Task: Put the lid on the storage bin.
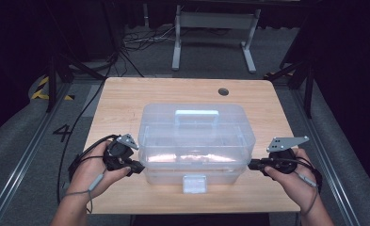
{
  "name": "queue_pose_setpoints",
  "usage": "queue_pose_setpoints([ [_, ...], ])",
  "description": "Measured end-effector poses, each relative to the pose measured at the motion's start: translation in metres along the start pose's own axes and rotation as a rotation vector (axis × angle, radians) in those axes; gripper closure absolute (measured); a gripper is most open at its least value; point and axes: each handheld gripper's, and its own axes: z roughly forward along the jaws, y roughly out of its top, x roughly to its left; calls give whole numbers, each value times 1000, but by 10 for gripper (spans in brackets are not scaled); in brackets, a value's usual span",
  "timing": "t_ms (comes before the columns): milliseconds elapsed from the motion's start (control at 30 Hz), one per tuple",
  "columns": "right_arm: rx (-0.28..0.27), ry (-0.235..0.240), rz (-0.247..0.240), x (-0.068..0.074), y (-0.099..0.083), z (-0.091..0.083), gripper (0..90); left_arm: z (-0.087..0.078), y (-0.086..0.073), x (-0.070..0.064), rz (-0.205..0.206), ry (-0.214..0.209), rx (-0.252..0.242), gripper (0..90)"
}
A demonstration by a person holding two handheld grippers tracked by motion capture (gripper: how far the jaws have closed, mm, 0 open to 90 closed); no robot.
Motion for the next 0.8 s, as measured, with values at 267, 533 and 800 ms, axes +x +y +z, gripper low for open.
queue_pose_setpoints([
  [267,31,3,-1,0,-1,2,853,4,0,1,-5,-21,22,825],
  [533,69,-7,-18,1,-1,6,855,7,-1,3,-20,-32,48,827],
  [800,89,-7,-21,2,-1,8,858,8,-1,4,-22,-32,63,848],
])
